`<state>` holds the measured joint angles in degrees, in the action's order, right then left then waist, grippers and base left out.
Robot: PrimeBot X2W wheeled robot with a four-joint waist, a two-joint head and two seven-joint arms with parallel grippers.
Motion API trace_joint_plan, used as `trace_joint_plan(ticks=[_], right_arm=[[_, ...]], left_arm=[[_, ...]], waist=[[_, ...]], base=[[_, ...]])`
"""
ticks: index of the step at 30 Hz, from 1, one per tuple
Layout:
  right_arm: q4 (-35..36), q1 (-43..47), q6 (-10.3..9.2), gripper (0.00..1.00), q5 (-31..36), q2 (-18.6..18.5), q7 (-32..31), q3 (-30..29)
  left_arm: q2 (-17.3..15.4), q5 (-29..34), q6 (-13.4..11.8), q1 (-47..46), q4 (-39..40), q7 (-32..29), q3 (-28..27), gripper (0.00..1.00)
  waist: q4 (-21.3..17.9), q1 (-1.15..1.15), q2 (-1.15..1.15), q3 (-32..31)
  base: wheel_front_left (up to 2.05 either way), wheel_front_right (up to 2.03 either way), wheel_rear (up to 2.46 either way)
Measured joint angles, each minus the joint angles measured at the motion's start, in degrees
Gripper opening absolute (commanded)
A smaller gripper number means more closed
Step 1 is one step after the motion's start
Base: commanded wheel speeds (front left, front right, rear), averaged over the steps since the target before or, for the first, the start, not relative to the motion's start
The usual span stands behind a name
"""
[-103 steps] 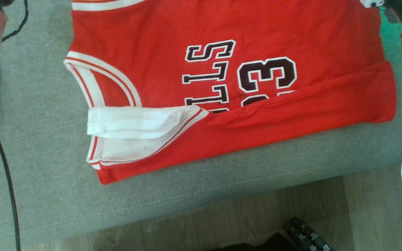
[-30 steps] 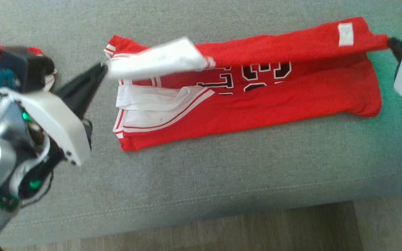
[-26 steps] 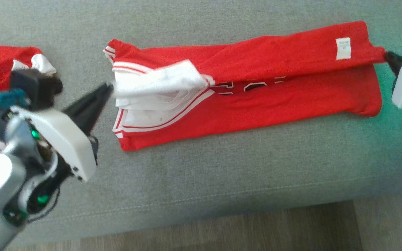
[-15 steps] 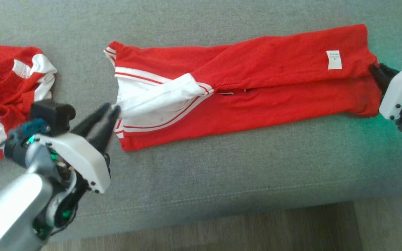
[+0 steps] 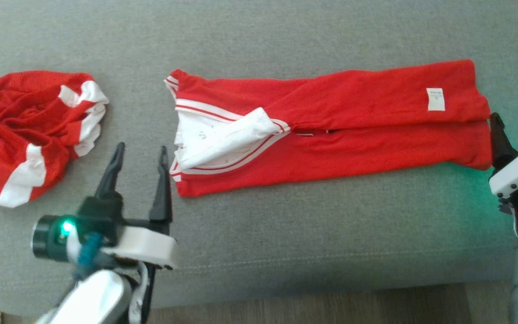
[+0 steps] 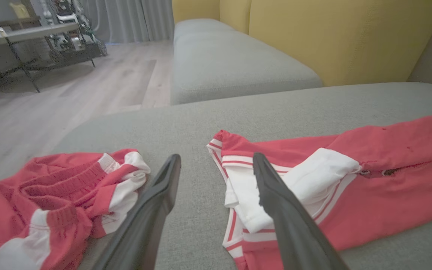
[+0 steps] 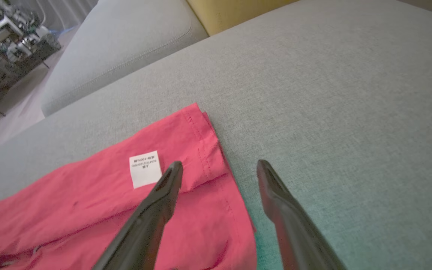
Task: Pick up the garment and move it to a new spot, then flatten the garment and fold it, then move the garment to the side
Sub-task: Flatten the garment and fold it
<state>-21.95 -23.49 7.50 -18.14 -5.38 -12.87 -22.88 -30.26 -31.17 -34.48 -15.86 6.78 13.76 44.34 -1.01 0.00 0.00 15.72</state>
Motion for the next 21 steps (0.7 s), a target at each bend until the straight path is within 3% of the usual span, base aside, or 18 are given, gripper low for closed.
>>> trace_joint_plan(ticks=[3, 7, 13, 21], right_arm=[[-3.46, -1.96, 0.00, 1.00, 1.52, 1.20, 2.12, -3.11], [-8.75, -5.24, 0.00, 1.00, 5.56, 1.37, 3.60, -5.76], [-20.46, -10.73, 0.00, 1.00, 15.07, -0.83, 4.35, -13.27], [-29.40, -16.17, 0.00, 1.00, 25.86, -3.23, 5.31, -19.92]], left_arm=[[1.29, 5.53, -2.92, 0.75, -0.13, 0.47, 1.37, 1.00], [2.52, 10.53, -4.41, 1.55, -1.66, 0.54, 3.37, 1.00], [6.53, 15.21, -4.58, 2.07, -3.59, 0.54, 5.39, 1.00], [8.60, 17.49, -4.39, 2.65, -5.63, 0.54, 4.89, 1.00]], waist=[[1.08, 0.00, 0.00, -1.00], [2.33, 0.00, 0.00, -1.62], [5.74, 0.00, 0.00, -1.81], [9.07, 0.00, 0.00, -0.93]], base=[[0.00, 0.00, 0.00], [0.00, 0.00, 0.00], [0.00, 0.00, 0.00], [0.00, 0.00, 0.00]])
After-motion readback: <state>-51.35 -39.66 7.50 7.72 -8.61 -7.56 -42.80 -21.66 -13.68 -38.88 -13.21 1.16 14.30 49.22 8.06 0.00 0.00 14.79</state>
